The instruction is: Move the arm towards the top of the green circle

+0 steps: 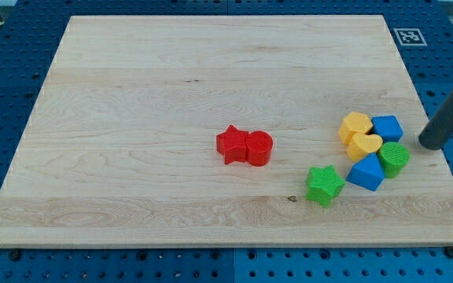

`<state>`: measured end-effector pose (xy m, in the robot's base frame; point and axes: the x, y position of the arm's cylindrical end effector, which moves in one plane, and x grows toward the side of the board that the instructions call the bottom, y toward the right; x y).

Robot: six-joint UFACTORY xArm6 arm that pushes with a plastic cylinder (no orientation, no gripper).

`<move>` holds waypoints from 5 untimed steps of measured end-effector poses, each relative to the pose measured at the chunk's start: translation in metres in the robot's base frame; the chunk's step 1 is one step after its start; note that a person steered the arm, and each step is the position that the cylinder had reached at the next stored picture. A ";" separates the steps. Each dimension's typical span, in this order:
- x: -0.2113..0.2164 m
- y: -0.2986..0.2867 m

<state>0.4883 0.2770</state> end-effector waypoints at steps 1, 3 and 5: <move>0.000 -0.026; 0.000 -0.044; 0.004 -0.046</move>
